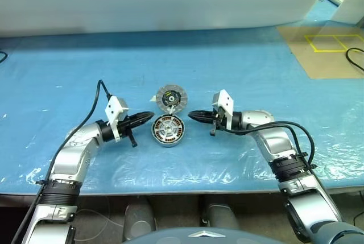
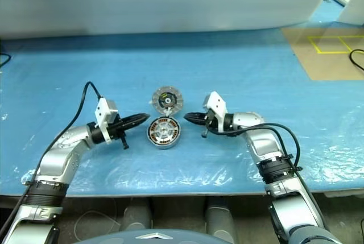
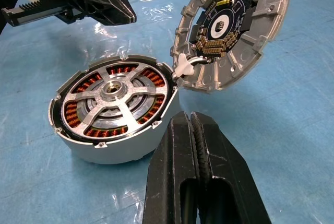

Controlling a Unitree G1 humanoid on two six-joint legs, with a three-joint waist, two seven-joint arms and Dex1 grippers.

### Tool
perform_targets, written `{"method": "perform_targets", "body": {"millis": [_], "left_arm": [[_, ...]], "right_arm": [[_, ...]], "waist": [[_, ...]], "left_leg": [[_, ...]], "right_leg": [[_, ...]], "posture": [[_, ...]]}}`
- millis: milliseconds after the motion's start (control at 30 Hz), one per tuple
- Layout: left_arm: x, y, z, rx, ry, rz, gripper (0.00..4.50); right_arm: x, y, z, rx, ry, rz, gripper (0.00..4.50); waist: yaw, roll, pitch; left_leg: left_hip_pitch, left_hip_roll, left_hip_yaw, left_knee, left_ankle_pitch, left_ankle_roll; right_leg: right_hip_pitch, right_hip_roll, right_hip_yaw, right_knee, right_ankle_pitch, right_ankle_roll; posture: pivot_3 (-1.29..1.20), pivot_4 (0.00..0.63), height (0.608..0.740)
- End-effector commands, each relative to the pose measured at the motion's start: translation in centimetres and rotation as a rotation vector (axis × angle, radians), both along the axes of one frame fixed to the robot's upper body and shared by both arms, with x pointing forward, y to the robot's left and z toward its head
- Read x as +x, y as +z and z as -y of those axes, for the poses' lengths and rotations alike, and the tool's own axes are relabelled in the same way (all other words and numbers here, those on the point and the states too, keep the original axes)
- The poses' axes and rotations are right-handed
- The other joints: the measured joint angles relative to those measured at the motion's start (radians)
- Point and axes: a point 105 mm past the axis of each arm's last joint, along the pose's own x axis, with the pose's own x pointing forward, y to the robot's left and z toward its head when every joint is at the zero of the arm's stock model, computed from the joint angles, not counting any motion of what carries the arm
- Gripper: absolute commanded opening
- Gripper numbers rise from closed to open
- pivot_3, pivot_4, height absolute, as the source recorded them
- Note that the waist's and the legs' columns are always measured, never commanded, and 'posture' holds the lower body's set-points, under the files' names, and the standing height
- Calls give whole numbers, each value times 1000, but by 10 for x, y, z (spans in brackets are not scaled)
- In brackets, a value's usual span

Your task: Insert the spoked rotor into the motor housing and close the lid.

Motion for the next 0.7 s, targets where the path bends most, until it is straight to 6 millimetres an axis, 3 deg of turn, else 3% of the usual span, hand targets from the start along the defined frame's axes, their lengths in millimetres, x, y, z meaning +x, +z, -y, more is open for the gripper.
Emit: {"method": "perform_targets", "body": {"millis": [33, 300, 500, 700], "left_arm": [[12, 5, -15, 26, 84, 50, 14], [59, 9, -24, 16, 157, 27, 14], [88, 22, -10, -46, 97, 5, 14], [95, 26, 14, -128, -68, -126, 14]], "right_arm": [[-1, 18, -1, 40, 37, 46, 0], [-33, 21, -7, 54, 169, -19, 0], [-39, 19, -8, 38, 165, -17, 0], [-46, 22, -10, 46, 154, -14, 0]], "waist": [[0, 0, 0], [4, -1, 0], [4, -1, 1], [9, -2, 1]], "left_leg": [[0, 0, 0, 0, 0, 0], [0, 0, 0, 2, 0, 0], [0, 0, 0, 5, 0, 0], [0, -1, -1, 5, 0, 0]], "right_leg": [[0, 0, 0, 0, 0, 0], [1, 0, 0, 2, 0, 0], [1, 0, 1, 2, 0, 0], [1, 0, 1, 2, 1, 1]], "posture": [[0, 150, 740], [0, 150, 740], [0, 150, 740], [0, 150, 740]]}}
